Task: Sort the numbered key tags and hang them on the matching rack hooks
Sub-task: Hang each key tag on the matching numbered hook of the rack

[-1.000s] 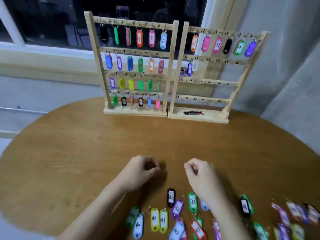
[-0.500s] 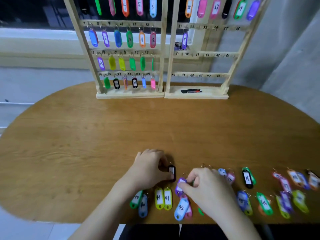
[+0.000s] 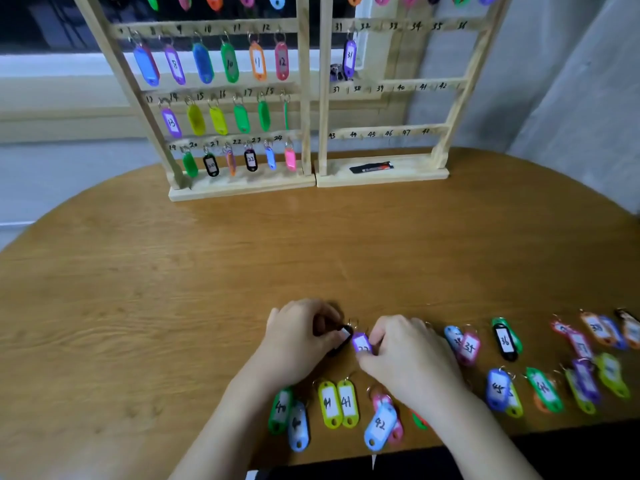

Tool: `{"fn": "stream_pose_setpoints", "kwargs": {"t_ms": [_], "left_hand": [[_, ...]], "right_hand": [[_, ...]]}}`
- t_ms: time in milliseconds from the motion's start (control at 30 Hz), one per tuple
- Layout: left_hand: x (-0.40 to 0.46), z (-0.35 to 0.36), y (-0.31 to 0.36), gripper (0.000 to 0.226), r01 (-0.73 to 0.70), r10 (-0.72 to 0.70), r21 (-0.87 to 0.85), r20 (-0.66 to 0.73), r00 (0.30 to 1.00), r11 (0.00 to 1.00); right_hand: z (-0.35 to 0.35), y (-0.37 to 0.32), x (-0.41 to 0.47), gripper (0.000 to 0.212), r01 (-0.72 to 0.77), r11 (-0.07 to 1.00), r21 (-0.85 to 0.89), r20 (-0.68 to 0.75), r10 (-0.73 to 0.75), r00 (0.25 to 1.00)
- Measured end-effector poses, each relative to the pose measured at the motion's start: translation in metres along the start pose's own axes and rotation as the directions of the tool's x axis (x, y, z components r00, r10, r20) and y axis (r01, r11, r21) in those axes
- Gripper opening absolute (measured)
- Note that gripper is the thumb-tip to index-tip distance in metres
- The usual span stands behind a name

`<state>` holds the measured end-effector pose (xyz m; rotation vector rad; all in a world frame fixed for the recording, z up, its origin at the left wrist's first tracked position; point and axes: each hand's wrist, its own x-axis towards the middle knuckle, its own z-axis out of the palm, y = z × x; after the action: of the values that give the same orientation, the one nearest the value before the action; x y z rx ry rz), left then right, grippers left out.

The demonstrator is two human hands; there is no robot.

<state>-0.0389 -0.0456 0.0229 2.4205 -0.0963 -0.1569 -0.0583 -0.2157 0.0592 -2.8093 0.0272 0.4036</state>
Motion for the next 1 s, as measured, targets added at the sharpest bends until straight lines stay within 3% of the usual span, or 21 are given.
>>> {"fn": "stream_pose_setpoints", "kwargs": {"t_ms": [167,467,533,633,733,867,1000], "left_hand": [[0.007,0.004,0.007,0.016,0.003,-0.002,0.110,-0.011,1.000,0.994],[0.000,0.001,0.000,0.015,-0.102,0.101,0.135,0.013,0.995,0.986],[-0.003,0.004,-0.001,0.018,-0.116,0.120,0.088,-0.040,0.992,0.989],[-0.006,0.002,0.002,0.018,-0.093,0.071,-0.199,-0.116,0.991,0.976],[-0.007,-0.004,0.012,0.016,-0.126,0.074,-0.363,-0.152,0.986,0.923],[-0.003,-0.017,0.025,0.009,-0.110,0.057,-0.561,-0.111,0.992,0.820],[0.004,-0.027,0.036,0.009,-0.195,0.143,-0.584,-0.136,0.980,0.788]], "right_hand": [[0.001,-0.004,0.003,0.022,-0.011,1.000,0.009,0.011,0.011,1.000],[0.003,-0.005,0.004,0.031,0.085,0.993,-0.077,-0.036,-0.088,0.996],[0.003,-0.002,0.004,0.032,0.111,0.994,0.017,-0.050,-0.110,0.993],[-0.003,0.001,0.004,0.030,0.188,0.943,0.276,-0.034,-0.186,0.982],[-0.010,0.000,0.001,0.023,0.211,0.826,0.523,0.018,-0.258,0.966],[-0.015,0.004,0.001,0.018,0.193,0.659,0.727,-0.015,-0.265,0.964],[-0.019,0.014,0.002,0.024,0.121,0.453,0.883,-0.024,-0.215,0.976]]}}
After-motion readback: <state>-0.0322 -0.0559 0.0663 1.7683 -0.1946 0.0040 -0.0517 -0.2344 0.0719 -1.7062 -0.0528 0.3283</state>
